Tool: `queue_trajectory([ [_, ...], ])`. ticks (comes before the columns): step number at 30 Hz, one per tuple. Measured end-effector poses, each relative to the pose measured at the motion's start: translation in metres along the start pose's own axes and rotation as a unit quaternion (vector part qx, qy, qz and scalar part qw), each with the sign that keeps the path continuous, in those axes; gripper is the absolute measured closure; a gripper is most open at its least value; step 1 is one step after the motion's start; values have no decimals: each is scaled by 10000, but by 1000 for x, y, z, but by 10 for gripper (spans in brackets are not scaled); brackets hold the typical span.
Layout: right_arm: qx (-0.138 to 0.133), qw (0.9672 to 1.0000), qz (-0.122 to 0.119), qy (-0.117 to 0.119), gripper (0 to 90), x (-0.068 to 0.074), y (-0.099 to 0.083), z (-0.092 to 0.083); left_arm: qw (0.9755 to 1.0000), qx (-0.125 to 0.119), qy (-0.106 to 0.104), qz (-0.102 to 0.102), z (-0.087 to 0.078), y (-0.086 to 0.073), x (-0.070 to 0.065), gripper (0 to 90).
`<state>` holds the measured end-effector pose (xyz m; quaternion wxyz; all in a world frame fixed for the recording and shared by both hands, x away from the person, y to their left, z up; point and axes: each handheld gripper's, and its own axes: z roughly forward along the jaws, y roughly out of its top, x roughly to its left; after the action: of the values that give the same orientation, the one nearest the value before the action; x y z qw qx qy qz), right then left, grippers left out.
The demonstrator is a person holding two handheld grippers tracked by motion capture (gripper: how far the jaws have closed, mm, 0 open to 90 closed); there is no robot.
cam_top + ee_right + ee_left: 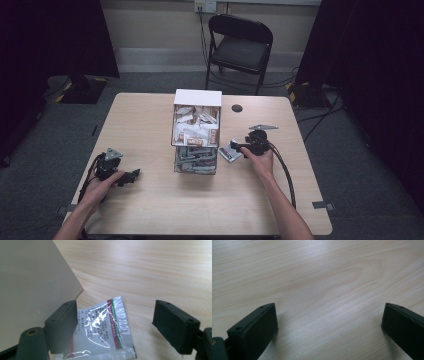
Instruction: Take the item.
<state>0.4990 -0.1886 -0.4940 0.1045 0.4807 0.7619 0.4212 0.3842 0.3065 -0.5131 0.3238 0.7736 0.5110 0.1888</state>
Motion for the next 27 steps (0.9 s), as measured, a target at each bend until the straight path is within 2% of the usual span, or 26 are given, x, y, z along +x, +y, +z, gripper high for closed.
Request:
queue_trajectory([
  [2, -23, 10000, -11, -5, 150, 1, 2, -4, 10000, -1, -1, 0, 0, 0, 0, 0],
  [7, -40, 10000, -66, -50, 145, 2, 6, -16, 10000, -1, 0, 3, 0, 0, 0, 0],
  [11, 36, 10000, 23, 28, 146, -1, 8, -26, 10000, -3, 2, 3, 0, 0, 0, 0],
  [12, -23, 10000, 47, -13, 145, -2, 7, -34, 10000, -2, 1, 3, 0, 0, 0, 0],
  [15, 16, 10000, -4, -76, 145, -1, 8, -39, 10000, -1, -1, 0, 0, 0, 0, 0],
  [17, -83, 9995, -124, -268, 145, 3, 8, -50, 10000, 2, -8, 9, 0, 0, 0, 0],
  [21, -115, 9995, -127, -275, 145, 3, 6, -60, 10000, 5, -11, 18, 0, 0, 0, 0],
  [22, -51, 9994, -151, -310, 145, 4, 4, -65, 10000, 4, -11, 17, 0, 0, 0, 0],
  [27, -102, 9985, -227, -484, 145, 7, 1, -82, 10000, 5, -11, 18, 0, 0, 0, 0],
])
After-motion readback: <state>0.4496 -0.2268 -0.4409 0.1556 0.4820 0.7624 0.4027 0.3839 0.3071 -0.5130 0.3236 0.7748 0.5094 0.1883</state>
